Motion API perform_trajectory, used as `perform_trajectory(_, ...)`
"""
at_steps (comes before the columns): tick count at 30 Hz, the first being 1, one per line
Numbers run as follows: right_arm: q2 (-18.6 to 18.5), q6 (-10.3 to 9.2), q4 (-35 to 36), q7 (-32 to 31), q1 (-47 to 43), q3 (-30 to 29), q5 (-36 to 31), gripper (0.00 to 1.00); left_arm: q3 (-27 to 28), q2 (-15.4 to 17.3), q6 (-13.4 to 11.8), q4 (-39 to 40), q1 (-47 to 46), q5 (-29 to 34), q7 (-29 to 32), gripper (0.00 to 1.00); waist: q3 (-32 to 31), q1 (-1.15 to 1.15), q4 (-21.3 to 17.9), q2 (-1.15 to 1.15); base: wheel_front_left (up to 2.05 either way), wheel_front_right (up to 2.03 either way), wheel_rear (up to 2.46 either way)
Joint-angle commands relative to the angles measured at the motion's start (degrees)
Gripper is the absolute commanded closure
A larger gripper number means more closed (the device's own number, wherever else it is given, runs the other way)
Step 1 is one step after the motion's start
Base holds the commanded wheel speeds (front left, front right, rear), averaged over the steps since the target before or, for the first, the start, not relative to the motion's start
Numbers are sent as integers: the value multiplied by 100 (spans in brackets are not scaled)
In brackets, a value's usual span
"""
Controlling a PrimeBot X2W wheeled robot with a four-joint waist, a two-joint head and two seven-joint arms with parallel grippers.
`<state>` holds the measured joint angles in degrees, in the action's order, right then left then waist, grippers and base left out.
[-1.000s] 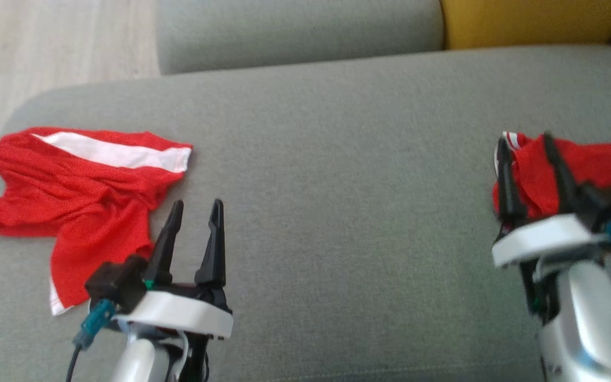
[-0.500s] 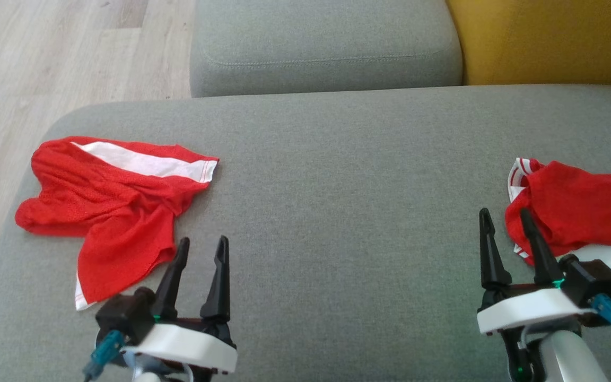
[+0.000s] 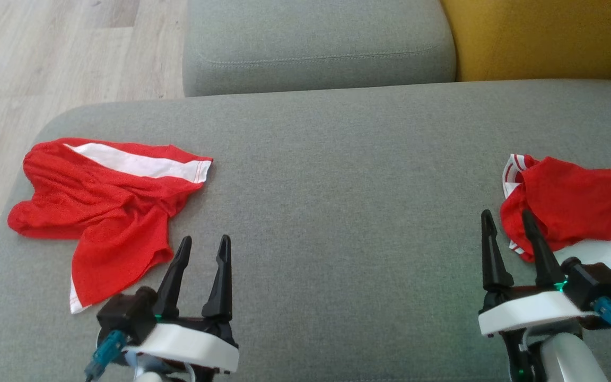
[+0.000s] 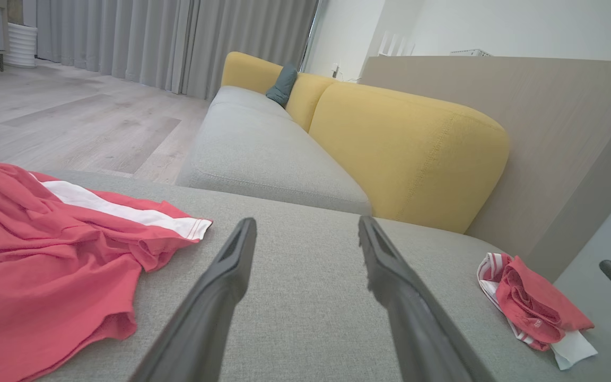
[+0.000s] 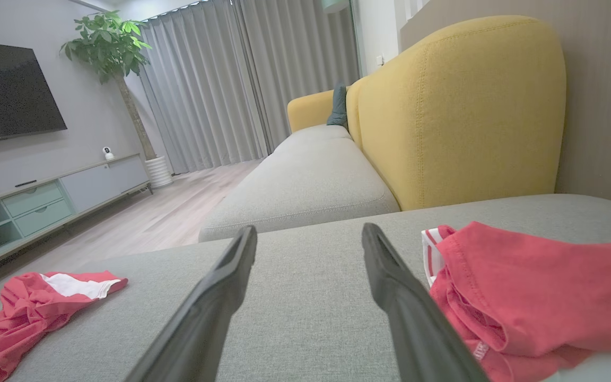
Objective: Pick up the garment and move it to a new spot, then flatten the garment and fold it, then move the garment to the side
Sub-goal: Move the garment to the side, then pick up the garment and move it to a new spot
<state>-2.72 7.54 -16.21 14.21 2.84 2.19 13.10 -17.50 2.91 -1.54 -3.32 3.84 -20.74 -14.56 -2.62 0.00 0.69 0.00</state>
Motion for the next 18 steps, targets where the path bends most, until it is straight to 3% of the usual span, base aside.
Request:
perform_trajectory(1,-16,-5,180,76,157,141,32,0,208,-3,-23,221,-266,61,-44,0,1,0,-4,0,0,0,0)
perform_trajectory(18,-16,-5,195,78,122,195,126,0,201,-3,-1,173,-274,61,-44,0,19,0,0,0,0,0,0)
